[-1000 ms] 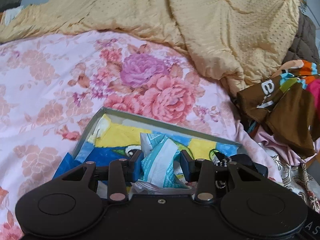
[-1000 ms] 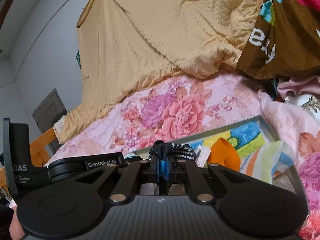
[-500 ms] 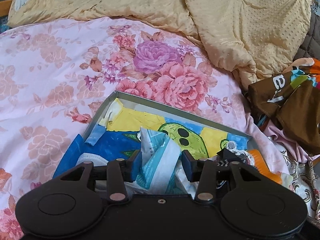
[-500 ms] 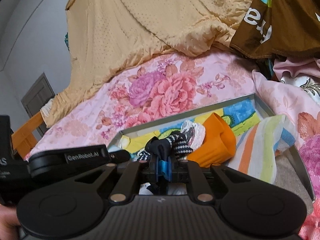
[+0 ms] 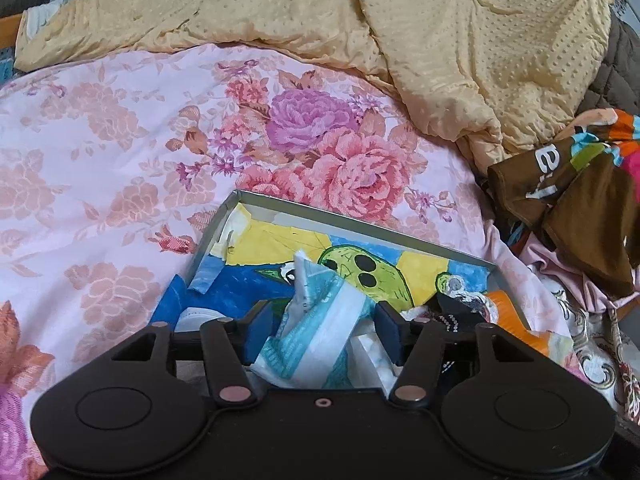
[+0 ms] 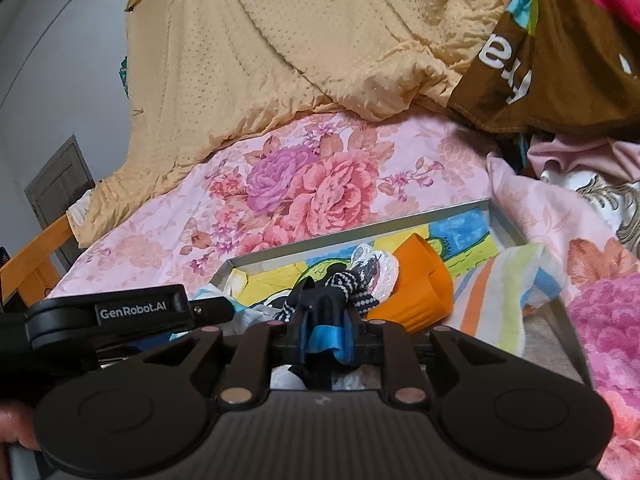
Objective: Organize soft objects
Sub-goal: 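Open the left tool on the light-blue cloth while the right tool releases the navy sock, then move both open tools back from the tray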
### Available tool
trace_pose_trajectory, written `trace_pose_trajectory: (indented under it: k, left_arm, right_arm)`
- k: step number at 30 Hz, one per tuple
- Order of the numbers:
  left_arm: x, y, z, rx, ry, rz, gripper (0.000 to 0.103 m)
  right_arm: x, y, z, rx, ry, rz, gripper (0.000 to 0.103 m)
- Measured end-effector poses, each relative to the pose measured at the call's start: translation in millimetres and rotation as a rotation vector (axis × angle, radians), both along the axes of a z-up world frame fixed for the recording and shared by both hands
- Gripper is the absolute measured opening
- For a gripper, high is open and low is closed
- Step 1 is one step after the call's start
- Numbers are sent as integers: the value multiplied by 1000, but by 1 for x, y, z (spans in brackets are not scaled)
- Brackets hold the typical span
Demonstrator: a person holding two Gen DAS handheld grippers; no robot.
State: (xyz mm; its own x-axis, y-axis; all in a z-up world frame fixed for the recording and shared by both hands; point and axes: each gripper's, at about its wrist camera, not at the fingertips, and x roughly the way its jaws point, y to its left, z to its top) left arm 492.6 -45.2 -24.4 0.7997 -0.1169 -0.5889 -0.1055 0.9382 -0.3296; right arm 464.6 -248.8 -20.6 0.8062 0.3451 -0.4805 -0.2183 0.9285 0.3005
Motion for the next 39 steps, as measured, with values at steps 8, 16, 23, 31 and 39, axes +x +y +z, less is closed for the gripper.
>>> trace_pose_trajectory:
  k: [8, 16, 23, 31, 39]
  left_arm:
    - [-16, 0, 16, 12, -25, -2, 71]
    - [-44, -4, 40, 91, -83, 3, 84]
    - [-84, -7, 56, 116, -134, 1, 94]
    - [-139, -8, 58, 142, -215, 3, 102]
    - [-192, -8, 54, 141, -238, -1, 102]
  right_arm:
    - [-16, -3, 18, -47, -48, -37, 43]
    - [-41, -17, 41, -57, -91, -74, 61]
    - [-74, -26, 58, -93, -131, -89, 78]
    - [-117, -36, 69, -100, -153, -116, 93]
    - [-165, -40, 68, -121, -153, -132, 99]
